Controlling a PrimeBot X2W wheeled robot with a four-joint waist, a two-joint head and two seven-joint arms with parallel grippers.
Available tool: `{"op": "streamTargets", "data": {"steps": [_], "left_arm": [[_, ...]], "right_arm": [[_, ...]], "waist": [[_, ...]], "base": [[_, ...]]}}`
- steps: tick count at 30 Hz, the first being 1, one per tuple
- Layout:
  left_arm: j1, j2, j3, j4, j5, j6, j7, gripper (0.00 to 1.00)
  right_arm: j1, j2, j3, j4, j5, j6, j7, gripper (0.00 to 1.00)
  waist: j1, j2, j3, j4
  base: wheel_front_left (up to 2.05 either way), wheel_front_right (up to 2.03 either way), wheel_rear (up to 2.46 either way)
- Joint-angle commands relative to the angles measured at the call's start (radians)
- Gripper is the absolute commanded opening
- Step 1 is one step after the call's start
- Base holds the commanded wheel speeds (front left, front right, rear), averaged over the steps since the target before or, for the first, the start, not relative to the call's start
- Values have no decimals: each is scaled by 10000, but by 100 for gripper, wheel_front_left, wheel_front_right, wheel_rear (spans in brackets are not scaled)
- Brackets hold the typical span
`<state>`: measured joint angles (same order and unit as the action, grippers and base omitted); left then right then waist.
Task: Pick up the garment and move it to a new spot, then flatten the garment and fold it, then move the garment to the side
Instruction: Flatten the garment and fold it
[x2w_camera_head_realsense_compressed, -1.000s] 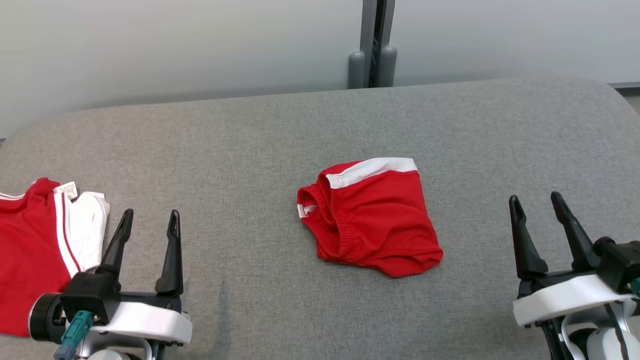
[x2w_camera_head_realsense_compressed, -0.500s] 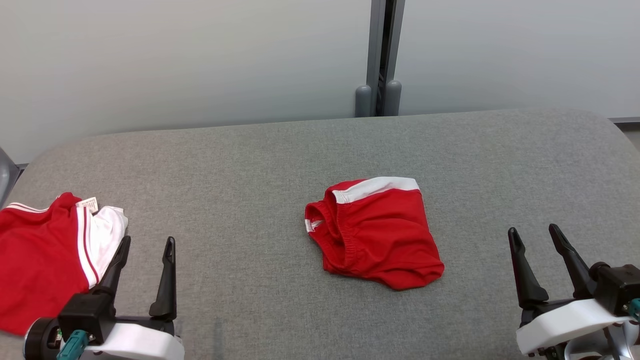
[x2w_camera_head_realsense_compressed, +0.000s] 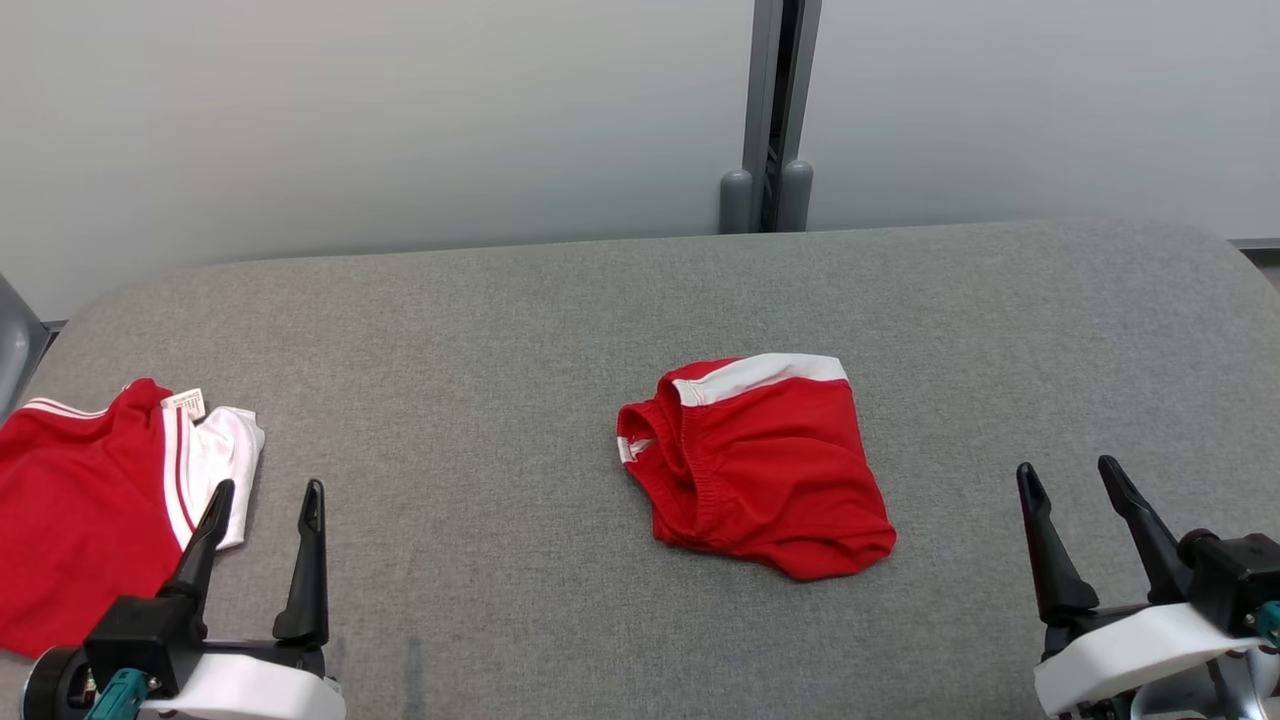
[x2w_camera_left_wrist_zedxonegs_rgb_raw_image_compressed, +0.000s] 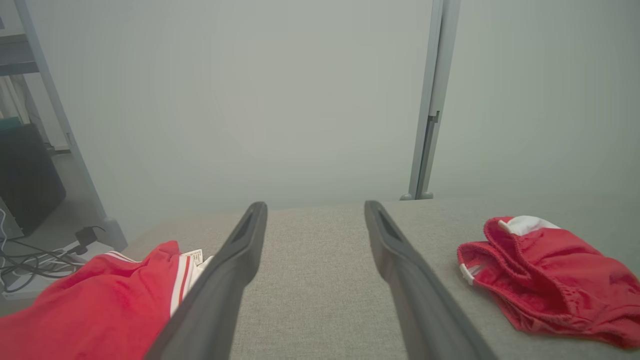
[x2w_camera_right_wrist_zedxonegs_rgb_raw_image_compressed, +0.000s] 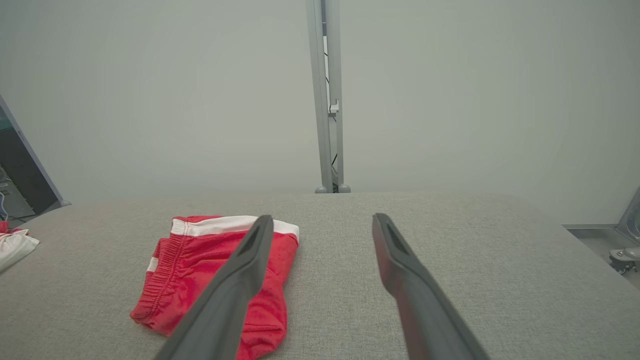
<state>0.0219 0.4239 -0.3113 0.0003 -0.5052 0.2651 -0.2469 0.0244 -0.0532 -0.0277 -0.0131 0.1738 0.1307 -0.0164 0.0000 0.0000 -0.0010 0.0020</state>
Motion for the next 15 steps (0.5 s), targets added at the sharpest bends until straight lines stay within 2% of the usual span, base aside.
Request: {"op": "streamTargets", "data": {"steps": [1, 15], "left_arm": [[68, 56, 8, 3, -88, 29, 7, 100], [-155, 44, -70, -95, -22, 178, 41, 100]], "right_arm": [[24, -54, -46, -27, -27, 0, 31, 100], [-262, -95, -190, 19, -99, 0, 99, 100]], "waist": [[0, 0, 15, 9], [0, 0, 260, 173]], "base": [[0, 0, 0], [0, 0, 0]]}}
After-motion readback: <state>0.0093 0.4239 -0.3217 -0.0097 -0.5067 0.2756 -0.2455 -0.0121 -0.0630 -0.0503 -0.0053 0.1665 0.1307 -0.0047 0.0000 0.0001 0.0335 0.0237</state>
